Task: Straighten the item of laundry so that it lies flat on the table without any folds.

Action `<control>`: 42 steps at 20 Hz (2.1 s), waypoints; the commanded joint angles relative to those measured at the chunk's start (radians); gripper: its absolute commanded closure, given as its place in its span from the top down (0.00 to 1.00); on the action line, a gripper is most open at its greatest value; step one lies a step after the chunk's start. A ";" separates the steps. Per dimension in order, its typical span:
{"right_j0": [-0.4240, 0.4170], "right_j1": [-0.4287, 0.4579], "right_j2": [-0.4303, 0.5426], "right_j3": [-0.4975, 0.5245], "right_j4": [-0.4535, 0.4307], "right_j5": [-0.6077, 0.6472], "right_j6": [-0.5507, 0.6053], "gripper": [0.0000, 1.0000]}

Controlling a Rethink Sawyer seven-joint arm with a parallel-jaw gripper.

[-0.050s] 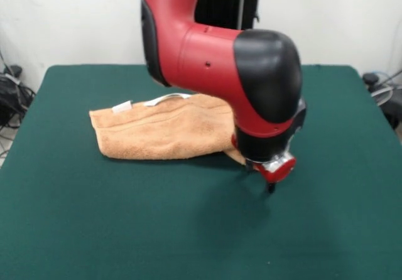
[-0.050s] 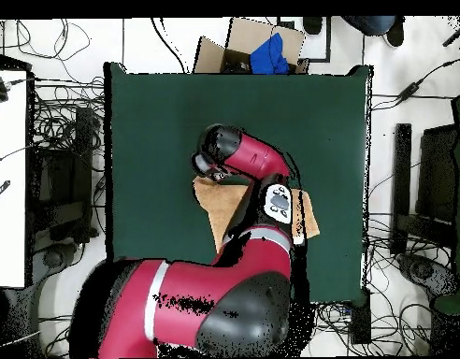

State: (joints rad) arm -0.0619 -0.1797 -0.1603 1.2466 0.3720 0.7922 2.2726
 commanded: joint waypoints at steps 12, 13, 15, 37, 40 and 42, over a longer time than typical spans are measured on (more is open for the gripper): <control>0.048 -0.029 -0.002 -0.010 0.040 0.243 0.277 1.00; 0.046 -0.030 -0.004 -0.016 0.033 0.252 0.266 1.00; 0.034 -0.034 0.004 -0.014 0.023 0.256 0.228 1.00; 0.020 -0.002 -0.001 0.070 -0.004 0.065 0.202 0.00; 0.017 0.012 -0.010 0.007 -0.024 0.118 0.181 0.00; 0.022 0.014 -0.034 -0.054 -0.037 0.169 0.189 0.00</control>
State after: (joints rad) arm -0.0558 -0.2144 -0.1760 1.2266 0.3815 0.9140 2.2726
